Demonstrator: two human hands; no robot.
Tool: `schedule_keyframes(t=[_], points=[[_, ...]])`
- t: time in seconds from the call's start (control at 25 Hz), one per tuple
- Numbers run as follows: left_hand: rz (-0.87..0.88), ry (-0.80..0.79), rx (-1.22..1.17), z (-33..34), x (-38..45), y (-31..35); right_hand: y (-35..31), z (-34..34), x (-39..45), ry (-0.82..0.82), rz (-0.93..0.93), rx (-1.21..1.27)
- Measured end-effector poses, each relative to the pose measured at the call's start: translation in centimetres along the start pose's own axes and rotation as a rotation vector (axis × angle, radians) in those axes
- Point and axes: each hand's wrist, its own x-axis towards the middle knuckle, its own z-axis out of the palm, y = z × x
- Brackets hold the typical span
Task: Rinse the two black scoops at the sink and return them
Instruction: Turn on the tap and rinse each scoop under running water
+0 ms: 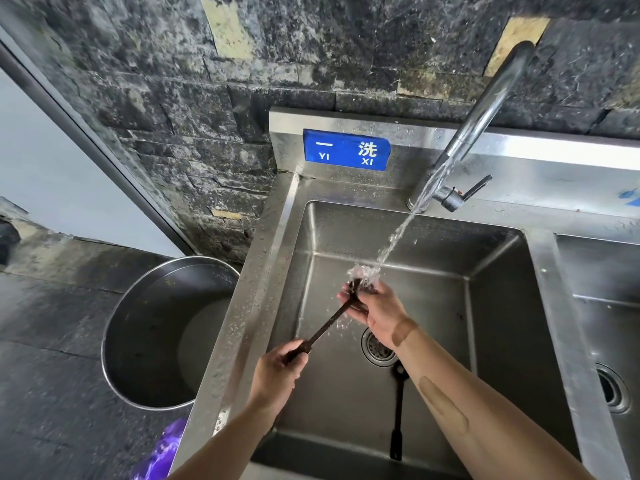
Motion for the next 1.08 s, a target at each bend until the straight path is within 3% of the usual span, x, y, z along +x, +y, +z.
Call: schedule_keyframes(t=[0.08,0.16,0.4,0.52,0.72,1.08], points=[[-0.040,-0.010,-0.051,-0.1,-0.4,-0.2,0.3,0.2,-0.1,0.100,-0.035,-0.237],[-0.103,-0.025,-0.152,0.0,-0.5,-0.3,0.4,0.0,-0.1,0.172,-0.063,-0.325],[-0.304,-0.040,-0.463,1.1,-0.3,0.5,-0.8,-0.6,-0.8,-0.008,0.001,-0.015],[-0.364,-0.022,-0.551,1.6,0.1,1.2,-1.8,-0.7,-1.1,-0.032,-0.039,-0.047],[-0.357,-0.011,-0.631,3.3,1.5,4.5,-5.3,-1.6,-2.4,-0.013,-0.120,0.014],[-0.233,-0.186,-0.694,7.3,2.8,12.7,-13.8,-3.9,-6.0,0.048,-0.292,0.110]])
